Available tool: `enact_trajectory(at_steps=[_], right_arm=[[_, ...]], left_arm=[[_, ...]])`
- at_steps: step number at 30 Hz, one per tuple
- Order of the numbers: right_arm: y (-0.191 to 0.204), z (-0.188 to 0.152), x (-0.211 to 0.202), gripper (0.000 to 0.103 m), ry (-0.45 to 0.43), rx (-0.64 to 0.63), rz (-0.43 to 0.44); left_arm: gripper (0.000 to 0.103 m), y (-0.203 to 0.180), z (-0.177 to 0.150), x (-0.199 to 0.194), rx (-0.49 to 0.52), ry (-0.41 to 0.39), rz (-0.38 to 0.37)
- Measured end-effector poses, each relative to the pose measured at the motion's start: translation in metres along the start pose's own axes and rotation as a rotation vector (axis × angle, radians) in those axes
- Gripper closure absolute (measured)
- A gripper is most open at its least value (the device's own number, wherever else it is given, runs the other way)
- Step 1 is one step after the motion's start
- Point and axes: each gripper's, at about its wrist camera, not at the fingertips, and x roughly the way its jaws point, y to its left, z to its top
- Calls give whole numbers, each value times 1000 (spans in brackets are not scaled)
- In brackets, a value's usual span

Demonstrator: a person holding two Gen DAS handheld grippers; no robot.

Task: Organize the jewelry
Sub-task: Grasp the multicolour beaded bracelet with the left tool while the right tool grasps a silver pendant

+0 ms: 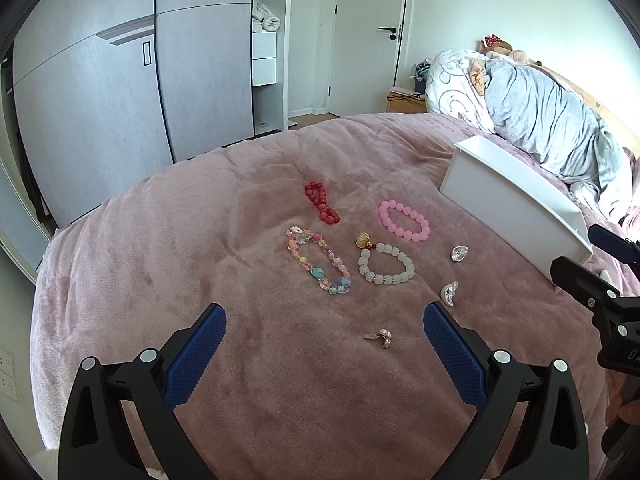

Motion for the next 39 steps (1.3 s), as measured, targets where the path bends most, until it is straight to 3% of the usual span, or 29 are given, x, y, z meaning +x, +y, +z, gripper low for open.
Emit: enact_trajectory(at_steps=[10, 13, 23, 27, 31, 36, 39], right_arm=[[-26, 17, 53, 5, 3, 112, 48], [-30, 16, 74, 5, 15, 112, 51], [-33, -1, 141, 18, 99, 73, 60], [-35, -8, 161, 27, 135, 73, 54], [-39, -17, 175, 35, 167, 95, 65], [-41, -25, 184, 59, 185, 115, 87], [-41, -26, 184, 71, 184, 115, 101]], left_arm=[[3, 15, 34, 49, -55, 0, -13], [3, 17, 45, 71, -40, 7, 23], [5, 27, 47, 137, -21, 87, 63], [28, 24, 41, 155, 14, 127, 78], [33, 21, 36, 166, 17, 145, 84], [43, 21, 32, 167, 11, 130, 91], [55, 23, 29, 165, 12, 119, 98]])
